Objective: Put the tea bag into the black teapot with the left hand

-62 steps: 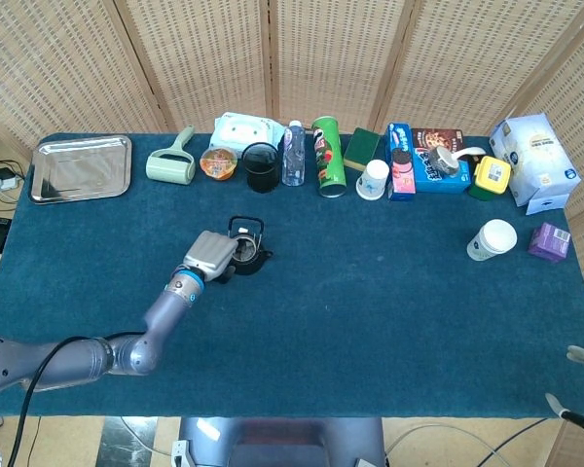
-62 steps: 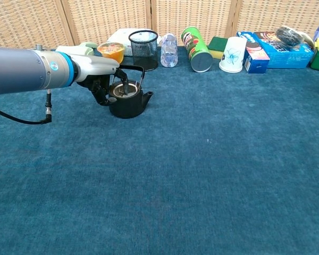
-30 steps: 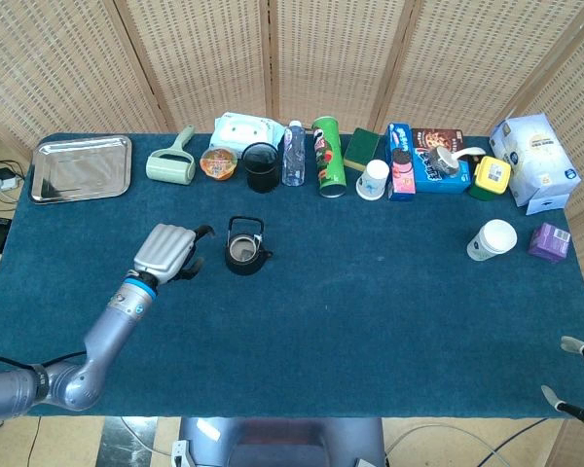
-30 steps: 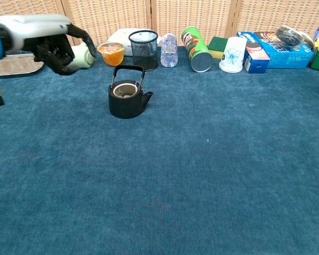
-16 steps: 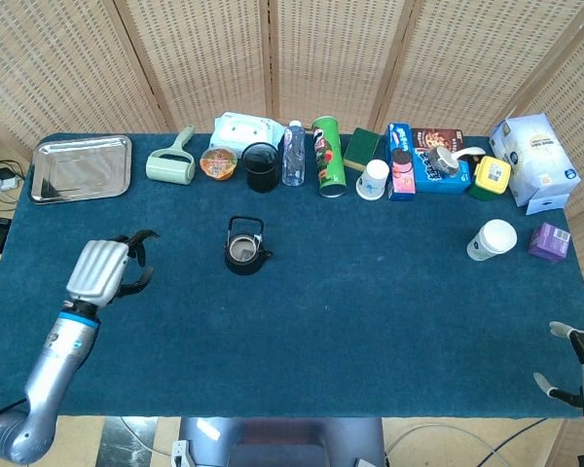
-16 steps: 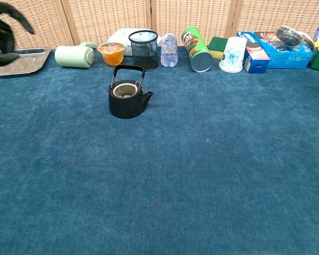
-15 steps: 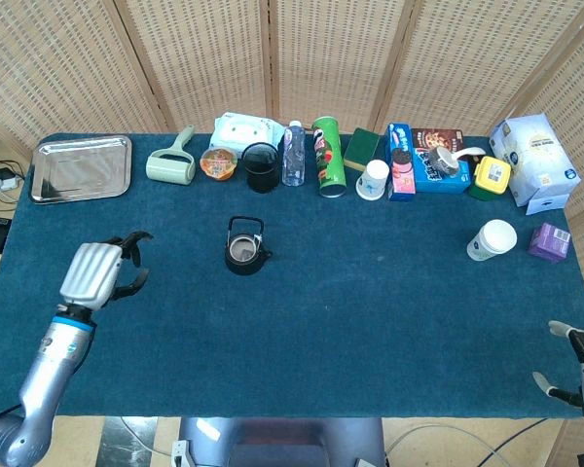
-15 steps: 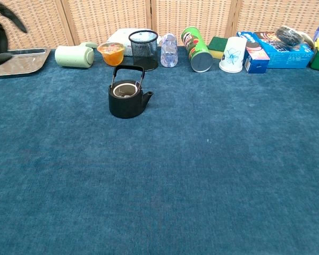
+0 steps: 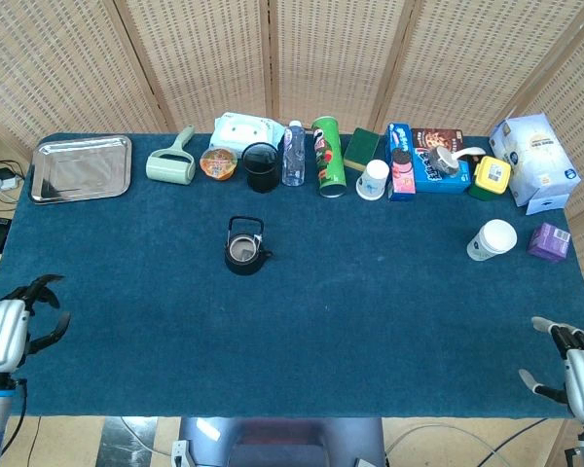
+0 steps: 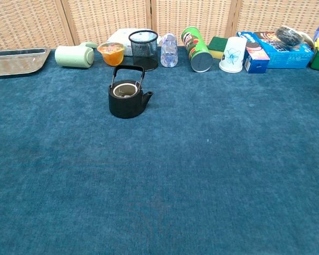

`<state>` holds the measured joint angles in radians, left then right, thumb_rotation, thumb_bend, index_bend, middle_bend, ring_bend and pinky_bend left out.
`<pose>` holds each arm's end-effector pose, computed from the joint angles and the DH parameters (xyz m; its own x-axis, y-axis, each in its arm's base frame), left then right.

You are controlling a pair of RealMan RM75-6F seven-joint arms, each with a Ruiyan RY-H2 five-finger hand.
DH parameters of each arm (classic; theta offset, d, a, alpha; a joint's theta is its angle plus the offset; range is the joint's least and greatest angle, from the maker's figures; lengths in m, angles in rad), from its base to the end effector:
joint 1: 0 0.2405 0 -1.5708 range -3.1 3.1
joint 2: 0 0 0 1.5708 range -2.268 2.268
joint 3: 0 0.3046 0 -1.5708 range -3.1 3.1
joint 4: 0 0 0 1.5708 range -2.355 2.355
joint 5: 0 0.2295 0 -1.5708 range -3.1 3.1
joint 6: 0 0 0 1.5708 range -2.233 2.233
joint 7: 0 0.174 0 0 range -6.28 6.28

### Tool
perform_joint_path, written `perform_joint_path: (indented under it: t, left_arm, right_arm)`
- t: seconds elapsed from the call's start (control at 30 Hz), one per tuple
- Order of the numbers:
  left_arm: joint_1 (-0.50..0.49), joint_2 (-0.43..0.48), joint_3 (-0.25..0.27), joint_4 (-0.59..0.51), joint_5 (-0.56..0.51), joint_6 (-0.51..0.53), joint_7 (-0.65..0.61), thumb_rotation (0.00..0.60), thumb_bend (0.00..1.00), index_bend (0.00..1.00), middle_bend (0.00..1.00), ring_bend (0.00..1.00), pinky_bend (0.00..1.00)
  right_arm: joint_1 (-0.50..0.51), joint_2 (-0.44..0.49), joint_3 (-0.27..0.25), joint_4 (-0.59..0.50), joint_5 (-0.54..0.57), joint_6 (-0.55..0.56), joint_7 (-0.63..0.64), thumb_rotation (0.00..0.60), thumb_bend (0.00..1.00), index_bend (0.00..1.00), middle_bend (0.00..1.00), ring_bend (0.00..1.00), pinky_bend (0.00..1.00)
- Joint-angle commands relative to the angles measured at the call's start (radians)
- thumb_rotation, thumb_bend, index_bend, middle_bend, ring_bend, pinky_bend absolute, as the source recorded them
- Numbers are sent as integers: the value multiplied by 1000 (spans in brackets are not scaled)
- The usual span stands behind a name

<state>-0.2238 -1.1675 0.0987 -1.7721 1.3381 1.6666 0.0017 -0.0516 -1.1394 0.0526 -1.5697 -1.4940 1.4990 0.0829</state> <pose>-0.3264 0.2244 0.1452 0.2200 -0.0456 0.9744 0.9752 0.0330 -0.2186 -0.3953 -0.1654 0.1623 0.3364 -0.0300 0.9412 -0.9328 0.1263 0.3375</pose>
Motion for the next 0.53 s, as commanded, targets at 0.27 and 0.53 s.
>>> perform_joint_path:
  t: [0.27, 0.53]
  left_arm:
    - [84, -2, -11, 31, 32, 0, -68, 600, 374, 271, 522, 425, 511]
    - [100, 6, -40, 18, 32, -46, -70, 600, 375, 271, 522, 424, 511]
  right_arm:
    - [-9, 6, -15, -14, -28, 35, -9, 600, 238, 245, 309, 250, 199]
    - [-8, -5, -18, -4, -23, 33, 5, 600, 238, 245, 310, 251, 197]
